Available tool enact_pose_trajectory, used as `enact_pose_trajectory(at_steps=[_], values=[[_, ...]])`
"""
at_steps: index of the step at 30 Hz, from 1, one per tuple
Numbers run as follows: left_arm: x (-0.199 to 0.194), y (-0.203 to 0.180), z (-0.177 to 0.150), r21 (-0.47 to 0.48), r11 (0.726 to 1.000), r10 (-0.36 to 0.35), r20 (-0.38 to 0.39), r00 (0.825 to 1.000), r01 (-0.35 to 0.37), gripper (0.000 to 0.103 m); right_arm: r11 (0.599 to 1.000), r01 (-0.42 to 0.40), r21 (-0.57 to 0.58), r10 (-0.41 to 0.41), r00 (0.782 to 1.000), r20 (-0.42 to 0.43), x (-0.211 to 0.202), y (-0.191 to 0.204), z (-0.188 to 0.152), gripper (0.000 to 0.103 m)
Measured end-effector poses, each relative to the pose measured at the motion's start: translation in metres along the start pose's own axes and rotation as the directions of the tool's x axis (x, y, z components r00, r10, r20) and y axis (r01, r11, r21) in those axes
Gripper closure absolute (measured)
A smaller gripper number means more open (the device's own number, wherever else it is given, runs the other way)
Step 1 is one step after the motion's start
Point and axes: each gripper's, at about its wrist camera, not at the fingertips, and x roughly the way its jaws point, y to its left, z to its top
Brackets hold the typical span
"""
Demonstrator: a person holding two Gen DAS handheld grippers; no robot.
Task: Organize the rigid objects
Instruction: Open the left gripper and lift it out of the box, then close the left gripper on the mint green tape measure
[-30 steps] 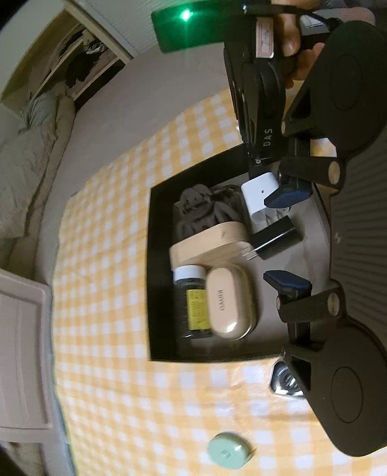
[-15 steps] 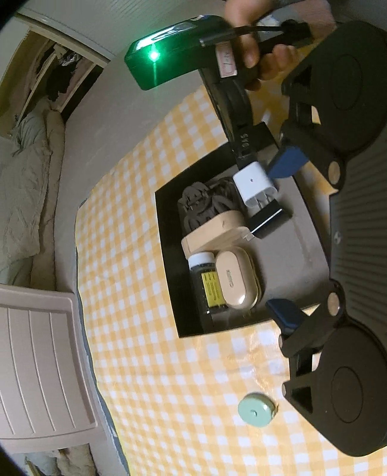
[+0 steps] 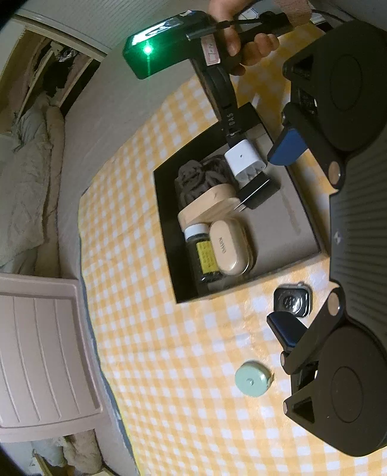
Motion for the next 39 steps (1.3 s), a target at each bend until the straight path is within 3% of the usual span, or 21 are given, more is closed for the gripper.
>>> enact_pose_trajectory(at_steps=[10,16,20,28,33,39], values=[[-0.015,0.046,0.006,-0.064,0.994,0.097,0.059,0.994,-0.093,0.0,1.0,-0.002,-0.002,0.002,1.0,0.0,0.001,0.0,-0.002,0.097],[-0.012,0.079,0.009,-0.072,0.982,0.179,0.09,0.98,-0.173,0.001,1.0,-0.002,-0.002,0.002,1.0,0.001,0.001,0.001,-0.002,0.097],[0.004,0.1,0.015,-0.087,0.976,0.204,0.058,0.977,-0.199,0.002,1.0,-0.002,-0.002,0.002,1.0,0.002,0.001,0.001,-0.002,0.097],[0.05,0.138,0.022,-0.176,0.955,0.238,-0.028,0.971,-0.239,0.015,1.0,-0.002,-0.002,0.002,1.0,0.002,0.002,0.0,-0.003,0.097],[0.077,0.155,0.018,-0.212,0.948,0.218,-0.115,0.969,-0.238,0.03,1.0,-0.004,-0.002,0.004,1.0,0.001,0.003,-0.001,-0.002,0.097],[0.09,0.159,0.015,-0.213,0.946,0.222,-0.12,0.968,-0.244,0.047,1.0,-0.006,-0.001,0.006,1.0,0.0,0.004,-0.003,-0.001,0.096]])
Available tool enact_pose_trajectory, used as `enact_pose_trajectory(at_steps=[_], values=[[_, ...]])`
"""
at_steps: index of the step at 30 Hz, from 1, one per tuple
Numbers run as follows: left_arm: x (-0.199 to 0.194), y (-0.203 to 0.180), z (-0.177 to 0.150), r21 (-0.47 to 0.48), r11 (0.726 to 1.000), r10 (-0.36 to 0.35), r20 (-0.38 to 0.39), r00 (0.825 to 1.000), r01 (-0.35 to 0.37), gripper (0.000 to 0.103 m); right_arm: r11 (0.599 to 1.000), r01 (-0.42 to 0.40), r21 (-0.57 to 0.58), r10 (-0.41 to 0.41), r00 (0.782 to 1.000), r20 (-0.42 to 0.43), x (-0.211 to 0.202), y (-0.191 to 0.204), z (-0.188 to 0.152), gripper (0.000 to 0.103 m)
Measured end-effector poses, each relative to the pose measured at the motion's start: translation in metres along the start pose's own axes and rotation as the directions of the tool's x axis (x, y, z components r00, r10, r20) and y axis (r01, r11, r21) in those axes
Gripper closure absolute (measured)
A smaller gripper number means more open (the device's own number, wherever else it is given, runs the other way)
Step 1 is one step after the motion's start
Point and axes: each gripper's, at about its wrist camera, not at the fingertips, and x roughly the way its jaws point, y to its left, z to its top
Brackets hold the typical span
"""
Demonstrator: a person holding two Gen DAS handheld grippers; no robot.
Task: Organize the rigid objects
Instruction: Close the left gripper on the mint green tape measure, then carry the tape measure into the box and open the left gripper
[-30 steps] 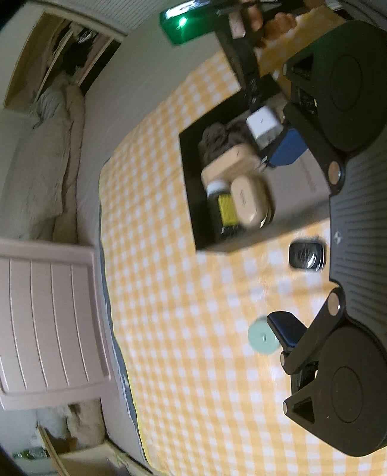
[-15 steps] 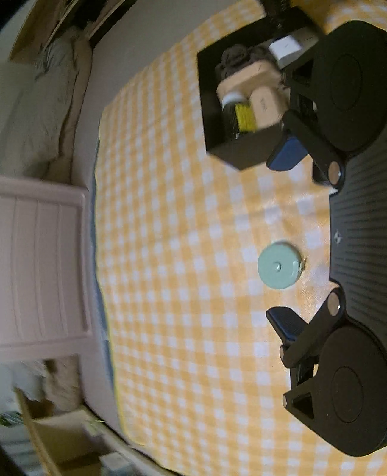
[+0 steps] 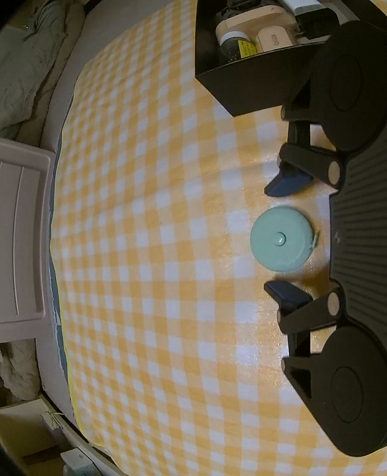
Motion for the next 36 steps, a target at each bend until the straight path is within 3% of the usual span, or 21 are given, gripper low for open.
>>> enact_pose_trajectory(at_steps=[4,10,15,20,28,36], values=[[0.01,-0.007,-0.002,0.043,0.999,0.027,-0.03,0.999,-0.026,0.053,1.0,0.002,-0.001,-0.002,1.0,0.001,0.0,0.001,-0.001,0.096],[0.01,-0.022,0.001,0.048,0.999,-0.016,0.004,1.0,0.015,0.053,1.0,0.002,-0.001,-0.002,1.0,0.002,0.0,0.001,-0.001,0.096],[-0.028,-0.037,0.01,0.071,0.994,-0.088,0.108,0.99,0.08,0.053,1.0,0.004,-0.001,-0.004,1.0,0.001,0.001,0.001,0.0,0.096],[-0.072,-0.064,0.01,0.136,0.971,-0.221,0.169,0.961,0.199,0.053,1.0,0.004,-0.002,-0.004,1.0,0.002,0.001,0.0,-0.001,0.096],[-0.095,-0.121,-0.012,0.314,0.896,-0.354,0.078,0.932,0.314,0.053,1.0,0.005,-0.002,-0.005,1.0,0.002,0.001,0.001,-0.001,0.096],[-0.072,-0.155,-0.04,0.441,0.839,-0.328,-0.055,0.943,0.318,0.053,1.0,0.003,-0.003,-0.003,1.0,0.002,0.002,0.001,-0.001,0.096]])
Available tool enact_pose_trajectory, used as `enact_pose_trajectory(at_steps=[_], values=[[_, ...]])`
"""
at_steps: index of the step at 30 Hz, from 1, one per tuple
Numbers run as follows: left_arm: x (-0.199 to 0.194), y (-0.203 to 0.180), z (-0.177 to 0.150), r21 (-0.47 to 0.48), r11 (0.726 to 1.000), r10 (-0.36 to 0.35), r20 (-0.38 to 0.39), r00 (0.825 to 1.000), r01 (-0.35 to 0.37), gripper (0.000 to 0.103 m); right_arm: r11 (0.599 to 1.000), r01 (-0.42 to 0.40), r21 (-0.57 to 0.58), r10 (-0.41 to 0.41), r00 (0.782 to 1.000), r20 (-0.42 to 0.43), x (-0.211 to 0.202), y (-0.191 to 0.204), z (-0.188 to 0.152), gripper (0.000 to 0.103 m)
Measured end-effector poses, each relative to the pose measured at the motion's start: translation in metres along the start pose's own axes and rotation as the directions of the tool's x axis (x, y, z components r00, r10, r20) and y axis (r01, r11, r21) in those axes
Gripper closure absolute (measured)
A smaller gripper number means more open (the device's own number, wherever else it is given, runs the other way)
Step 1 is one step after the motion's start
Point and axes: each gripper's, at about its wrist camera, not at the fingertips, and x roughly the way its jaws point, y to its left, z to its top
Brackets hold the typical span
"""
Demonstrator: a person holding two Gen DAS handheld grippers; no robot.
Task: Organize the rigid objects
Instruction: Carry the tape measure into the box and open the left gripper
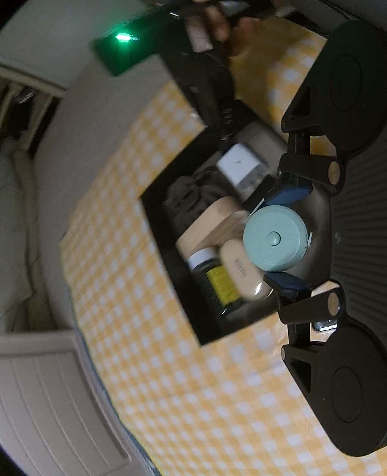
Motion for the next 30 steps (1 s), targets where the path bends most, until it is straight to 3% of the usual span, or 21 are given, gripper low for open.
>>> enact_pose_trajectory(at_steps=[7,14,17,30], values=[[0.026,-0.006,-0.005,0.031,0.999,-0.01,-0.089,0.996,0.013,0.053,1.0,-0.001,0.0,0.001,1.0,0.0,0.001,0.001,-0.001,0.096],[0.033,-0.007,-0.002,0.012,1.0,-0.021,-0.081,0.996,0.022,0.052,1.0,0.0,0.0,0.0,1.0,0.0,0.001,0.002,-0.002,0.096],[0.036,-0.004,-0.002,-0.018,1.0,-0.005,-0.098,0.995,0.003,0.032,1.0,-0.001,0.0,0.001,1.0,0.0,0.001,0.002,-0.002,0.096],[0.029,-0.008,-0.001,-0.034,0.999,-0.027,-0.074,0.997,0.024,0.029,1.0,0.001,0.0,-0.001,1.0,0.001,0.002,0.002,-0.002,0.096]])
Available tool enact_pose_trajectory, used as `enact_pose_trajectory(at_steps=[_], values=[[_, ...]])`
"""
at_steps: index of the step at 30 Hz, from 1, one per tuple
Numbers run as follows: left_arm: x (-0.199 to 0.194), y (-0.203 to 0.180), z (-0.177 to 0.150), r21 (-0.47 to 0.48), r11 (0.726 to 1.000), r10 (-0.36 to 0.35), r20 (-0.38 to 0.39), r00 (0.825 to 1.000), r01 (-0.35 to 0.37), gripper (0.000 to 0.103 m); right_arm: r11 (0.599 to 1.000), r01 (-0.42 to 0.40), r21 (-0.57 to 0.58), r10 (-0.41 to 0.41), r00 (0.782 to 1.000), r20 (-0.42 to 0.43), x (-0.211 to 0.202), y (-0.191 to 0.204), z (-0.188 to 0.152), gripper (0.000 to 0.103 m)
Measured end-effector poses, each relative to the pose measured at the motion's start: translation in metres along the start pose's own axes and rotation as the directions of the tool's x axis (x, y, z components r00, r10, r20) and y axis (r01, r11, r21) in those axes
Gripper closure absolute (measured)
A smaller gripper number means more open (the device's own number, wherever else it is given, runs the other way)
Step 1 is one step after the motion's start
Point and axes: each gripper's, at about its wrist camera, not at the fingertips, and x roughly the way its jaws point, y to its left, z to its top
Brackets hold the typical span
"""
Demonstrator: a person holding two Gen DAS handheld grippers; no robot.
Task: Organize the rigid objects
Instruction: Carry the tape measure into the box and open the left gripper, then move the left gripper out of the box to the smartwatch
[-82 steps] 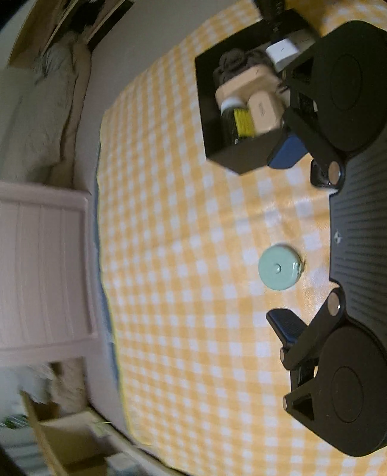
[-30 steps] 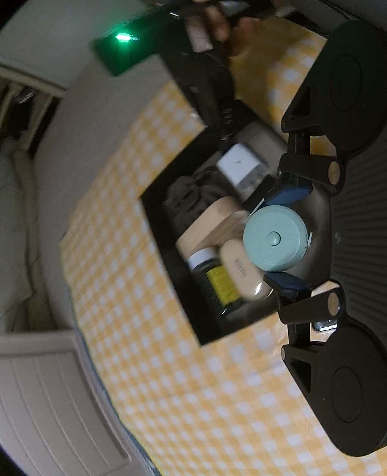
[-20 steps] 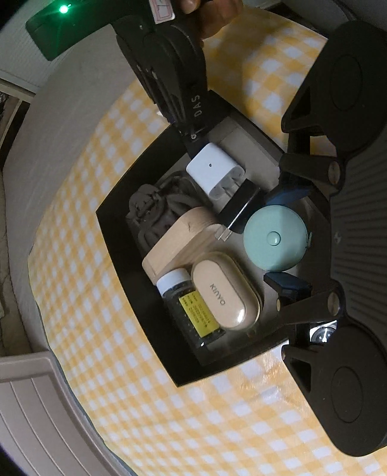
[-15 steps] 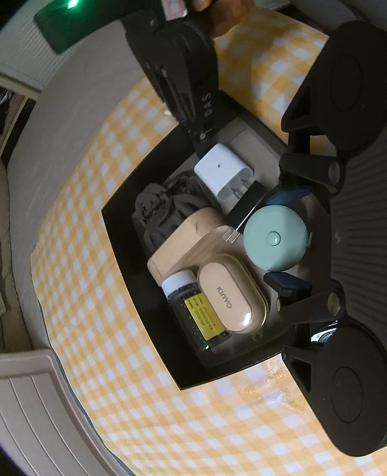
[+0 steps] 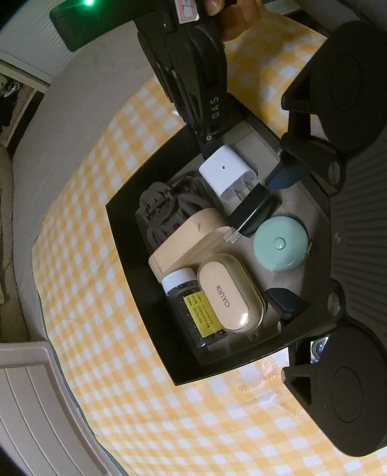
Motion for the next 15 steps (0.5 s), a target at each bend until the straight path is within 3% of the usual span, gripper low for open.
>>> enact_pose_trajectory(at_steps=[10,15], values=[[-0.023,-0.001,0.003,0.001,1.0,-0.004,0.065,0.998,0.004,0.029,1.0,-0.001,0.0,0.001,1.0,0.0,0.0,0.0,-0.001,0.096],[-0.042,0.005,-0.001,-0.016,1.0,0.026,0.12,0.992,-0.025,0.02,1.0,0.0,0.0,0.0,1.0,0.0,0.0,0.0,-0.001,0.096]])
